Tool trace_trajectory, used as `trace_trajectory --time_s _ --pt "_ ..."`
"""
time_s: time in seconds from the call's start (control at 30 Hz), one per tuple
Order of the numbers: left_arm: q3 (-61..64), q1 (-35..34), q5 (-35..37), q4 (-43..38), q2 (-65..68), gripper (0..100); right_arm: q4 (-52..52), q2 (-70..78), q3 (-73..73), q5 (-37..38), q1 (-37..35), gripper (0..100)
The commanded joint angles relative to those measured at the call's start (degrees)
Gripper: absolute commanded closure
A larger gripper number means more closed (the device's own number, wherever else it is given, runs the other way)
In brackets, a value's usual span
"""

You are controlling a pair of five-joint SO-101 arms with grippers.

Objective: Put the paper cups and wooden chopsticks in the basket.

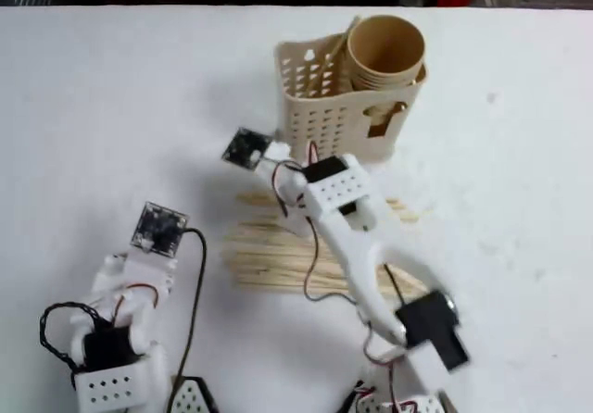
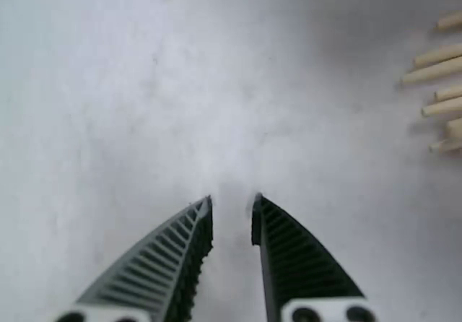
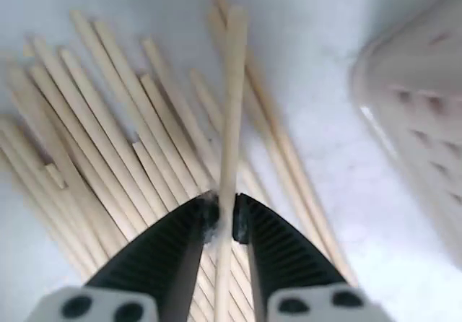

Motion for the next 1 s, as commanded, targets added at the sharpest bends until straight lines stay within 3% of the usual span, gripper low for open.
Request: trace_trajectory --time_s 0.0,0.27,0.43,0.8,0.97 --pt "-0.18 0.75 -0.44 0.35 -0.57 89 2.86 -10.15 -0.70 -3.16 -0.04 98.2" --pt "-0.18 0.75 -0.44 0.35 -0.57 89 5.32 -28.53 -2.29 -6.33 -0.04 98.2" --pt "-0.18 0.75 -0.44 0.35 -0.57 89 7.25 -35.38 -11.16 -10.46 0.31 98.3" --pt "-0.18 0.75 -0.44 0.35 -0.57 89 7.34 -26.42 -47.03 -23.30 0.48 98.3" --pt "-0.18 0.75 -0.44 0.35 -0.57 89 3.21 -16.66 -62.77 -24.53 0.48 98.3"
